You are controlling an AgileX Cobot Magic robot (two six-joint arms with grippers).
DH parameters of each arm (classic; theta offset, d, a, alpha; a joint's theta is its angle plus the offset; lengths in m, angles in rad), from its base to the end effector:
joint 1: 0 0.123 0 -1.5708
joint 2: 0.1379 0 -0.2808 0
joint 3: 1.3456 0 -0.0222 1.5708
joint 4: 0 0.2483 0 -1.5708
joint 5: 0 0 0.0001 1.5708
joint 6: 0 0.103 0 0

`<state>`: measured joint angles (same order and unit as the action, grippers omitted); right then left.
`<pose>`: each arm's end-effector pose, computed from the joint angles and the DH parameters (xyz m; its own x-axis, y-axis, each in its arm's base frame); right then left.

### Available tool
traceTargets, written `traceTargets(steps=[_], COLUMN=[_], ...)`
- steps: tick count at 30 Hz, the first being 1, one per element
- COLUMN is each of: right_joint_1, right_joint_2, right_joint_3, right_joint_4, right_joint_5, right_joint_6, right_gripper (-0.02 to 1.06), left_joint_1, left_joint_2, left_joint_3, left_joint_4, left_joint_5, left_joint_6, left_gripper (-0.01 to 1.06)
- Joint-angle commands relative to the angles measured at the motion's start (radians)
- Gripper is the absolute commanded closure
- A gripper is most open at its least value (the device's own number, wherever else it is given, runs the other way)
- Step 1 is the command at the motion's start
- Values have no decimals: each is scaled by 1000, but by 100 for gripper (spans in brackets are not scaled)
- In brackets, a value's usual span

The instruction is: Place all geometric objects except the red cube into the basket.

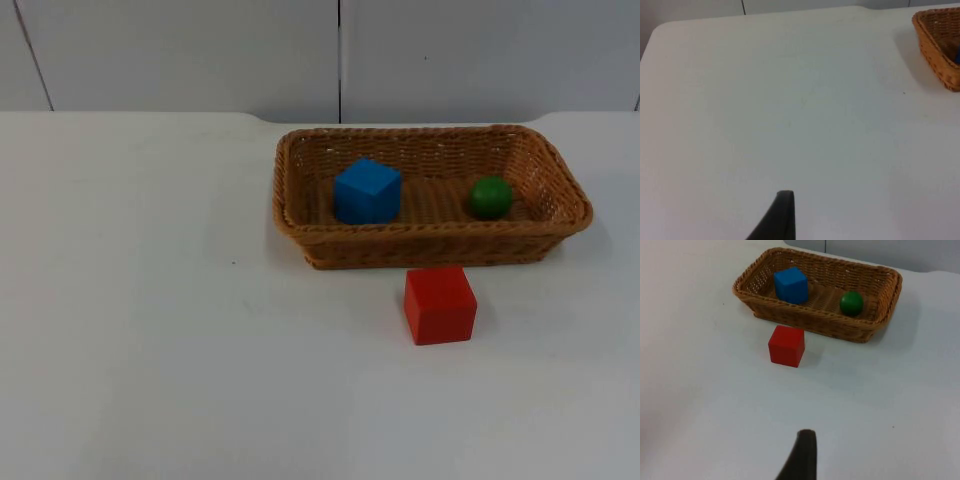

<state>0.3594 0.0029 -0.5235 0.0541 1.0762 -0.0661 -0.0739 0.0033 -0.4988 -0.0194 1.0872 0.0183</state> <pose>0.0029 0.0063 0.2760 -0.4059 -0.1956 -0.8927 -0.4078 0.9130 -0.0146 0.0071 -0.0023 0.2679 -0.4811 0.0449 -0.8755 0.0933 0.9956 -0.0002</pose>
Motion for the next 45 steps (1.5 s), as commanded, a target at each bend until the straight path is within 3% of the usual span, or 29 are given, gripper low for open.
traceTargets(steps=[1,10,30,37,45], right_joint_1=[0,0,0,0,0], right_joint_2=[-3,-3,-3,-3,-3], right_joint_3=[7,7,7,7,7], right_joint_4=[-6,-42,-44,-46,-43], right_joint_5=[2,2,2,2,1], right_joint_6=[15,72,72,72,49], right_gripper=[28,28,28,16,16], left_joint_1=[6,6,6,6,6], left_joint_2=[-3,-3,-3,-3,-3], left_joint_3=[4,4,5,5,5], left_joint_4=[4,4,0,0,0], left_joint_5=[-12,-12,-12,-12,-12], left_joint_6=[-9,-9,-9,-9,-9], left_gripper=[0,0,0,0,0])
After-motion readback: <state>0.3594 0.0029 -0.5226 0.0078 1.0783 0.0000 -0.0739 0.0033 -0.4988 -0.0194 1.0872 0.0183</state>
